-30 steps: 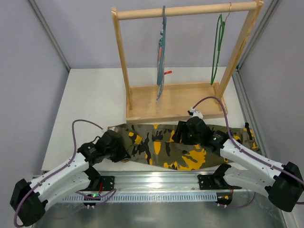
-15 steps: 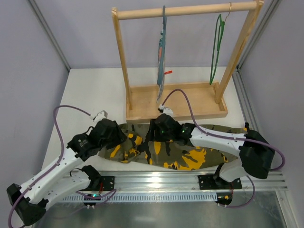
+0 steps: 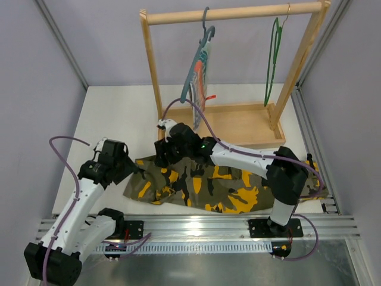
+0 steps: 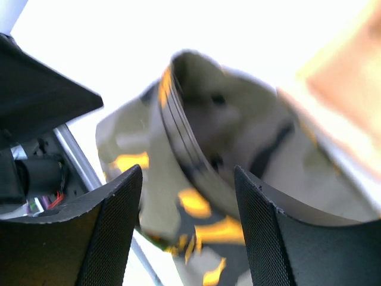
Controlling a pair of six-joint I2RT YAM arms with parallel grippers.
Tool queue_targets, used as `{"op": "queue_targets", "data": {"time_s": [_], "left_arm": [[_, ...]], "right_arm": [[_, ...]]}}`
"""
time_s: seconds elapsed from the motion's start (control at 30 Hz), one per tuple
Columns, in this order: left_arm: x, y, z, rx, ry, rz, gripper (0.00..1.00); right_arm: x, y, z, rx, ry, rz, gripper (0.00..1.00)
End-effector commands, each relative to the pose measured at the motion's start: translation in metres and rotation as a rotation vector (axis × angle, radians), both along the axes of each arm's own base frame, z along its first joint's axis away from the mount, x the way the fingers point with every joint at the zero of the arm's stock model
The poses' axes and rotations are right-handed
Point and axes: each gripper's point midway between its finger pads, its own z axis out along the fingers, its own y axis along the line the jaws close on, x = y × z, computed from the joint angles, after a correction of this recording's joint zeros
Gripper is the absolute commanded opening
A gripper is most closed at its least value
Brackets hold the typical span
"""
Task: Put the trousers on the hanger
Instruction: Fold the trousers
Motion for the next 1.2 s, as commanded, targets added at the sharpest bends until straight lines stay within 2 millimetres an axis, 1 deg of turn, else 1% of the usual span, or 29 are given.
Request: {"op": "queue_targets", "data": {"time_s": [0.0,0.03,0.07,0.1,0.17,0.2,0.27,0.33,0.37,0.4,0.43,0.47,0.53,0.6,0.67,0.7,0.83,0.97,1.07,1.17], "left_arm": [[-0.004,0.021,0.005,0.033,-0.005,0.086,0.56],[-0.005,0.024,0.005,0.033,-0.007,0.105,0.57],[-0.005,0.029,0.004,0.033,-0.010,0.138,0.57],[-0.006,0.031,0.004,0.031,-0.018,0.158,0.59],[-0.007,0.039,0.002,0.009,-0.022,0.233,0.62],[-0.009,0.041,-0.001,0.001,-0.014,0.256,0.62],[-0.005,0.044,-0.001,-0.023,-0.040,0.288,0.61],[-0.006,0.046,-0.010,-0.024,-0.026,0.303,0.61],[-0.005,0.046,-0.013,-0.027,-0.019,0.307,0.59],[-0.005,0.044,-0.017,-0.038,-0.008,0.301,0.59],[-0.007,0.042,-0.025,-0.045,0.012,0.300,0.59],[-0.006,0.040,-0.031,-0.052,0.026,0.302,0.59],[-0.009,0.035,-0.043,-0.078,0.058,0.298,0.57],[-0.009,0.032,-0.050,-0.092,0.072,0.296,0.54],[-0.010,0.029,-0.056,-0.106,0.082,0.300,0.53],[-0.010,0.030,-0.057,-0.107,0.078,0.302,0.52],[-0.012,0.033,-0.062,-0.096,0.088,0.329,0.52],[-0.017,0.032,-0.071,-0.102,0.117,0.348,0.52],[-0.021,0.033,-0.077,-0.098,0.137,0.364,0.52],[-0.022,0.036,-0.079,-0.088,0.137,0.379,0.51]], "right_arm": [[0.007,0.029,0.000,-0.021,-0.076,0.166,0.67],[0.010,0.037,0.008,-0.018,-0.080,0.180,0.67],[0.013,0.042,0.005,-0.026,-0.092,0.198,0.67],[0.018,0.050,0.001,-0.031,-0.095,0.206,0.67],[0.022,0.054,-0.006,-0.053,-0.095,0.214,0.67],[0.023,0.057,-0.007,-0.056,-0.096,0.220,0.67],[0.027,0.064,-0.011,-0.059,-0.095,0.233,0.67],[0.029,0.069,-0.010,-0.051,-0.103,0.243,0.67],[0.030,0.071,-0.017,-0.061,-0.100,0.252,0.68],[0.031,0.073,-0.019,-0.064,-0.104,0.263,0.67],[0.032,0.076,-0.016,-0.061,-0.109,0.273,0.67],[0.031,0.078,-0.023,-0.067,-0.101,0.284,0.67],[0.029,0.084,-0.020,-0.048,-0.094,0.309,0.67],[0.025,0.088,-0.025,-0.038,-0.078,0.338,0.67],[0.025,0.089,-0.027,-0.036,-0.075,0.345,0.67],[0.025,0.090,-0.031,-0.039,-0.068,0.351,0.67],[0.020,0.098,-0.032,-0.017,-0.038,0.384,0.67],[0.017,0.103,-0.033,-0.001,-0.006,0.396,0.66],[0.016,0.107,-0.038,-0.002,0.013,0.399,0.66],[0.017,0.107,-0.042,-0.015,0.023,0.387,0.61]]}}
